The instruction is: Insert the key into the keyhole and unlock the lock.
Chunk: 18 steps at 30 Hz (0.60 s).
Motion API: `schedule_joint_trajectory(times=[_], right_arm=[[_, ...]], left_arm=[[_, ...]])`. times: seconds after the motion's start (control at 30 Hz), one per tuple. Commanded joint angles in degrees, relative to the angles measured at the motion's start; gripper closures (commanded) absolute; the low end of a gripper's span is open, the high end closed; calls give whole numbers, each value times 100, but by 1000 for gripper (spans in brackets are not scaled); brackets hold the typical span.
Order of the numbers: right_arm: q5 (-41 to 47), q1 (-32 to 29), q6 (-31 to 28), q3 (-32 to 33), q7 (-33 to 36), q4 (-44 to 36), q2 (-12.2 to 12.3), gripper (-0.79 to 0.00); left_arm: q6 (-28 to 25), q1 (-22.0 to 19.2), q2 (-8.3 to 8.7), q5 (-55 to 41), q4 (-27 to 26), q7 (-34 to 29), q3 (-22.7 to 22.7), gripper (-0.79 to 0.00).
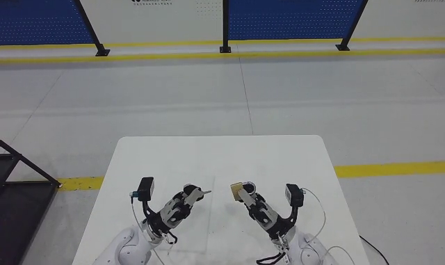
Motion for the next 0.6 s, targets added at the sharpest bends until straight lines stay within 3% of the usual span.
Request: schedule_joint_trajectory(times=[0.0, 0.3, 0.57], right_arm=[[0, 0, 0, 0, 0, 0, 0, 0], [392, 173, -299, -388, -244, 184, -94, 0], [-231, 309, -413, -640, -1174, 482, -276, 0]], left_arm=[[0, 0, 0, 0, 0, 0, 0, 0], [48, -80, -79, -387, 10, 15, 341, 0], [0, -340, -124, -1153, 96, -197, 903, 0]])
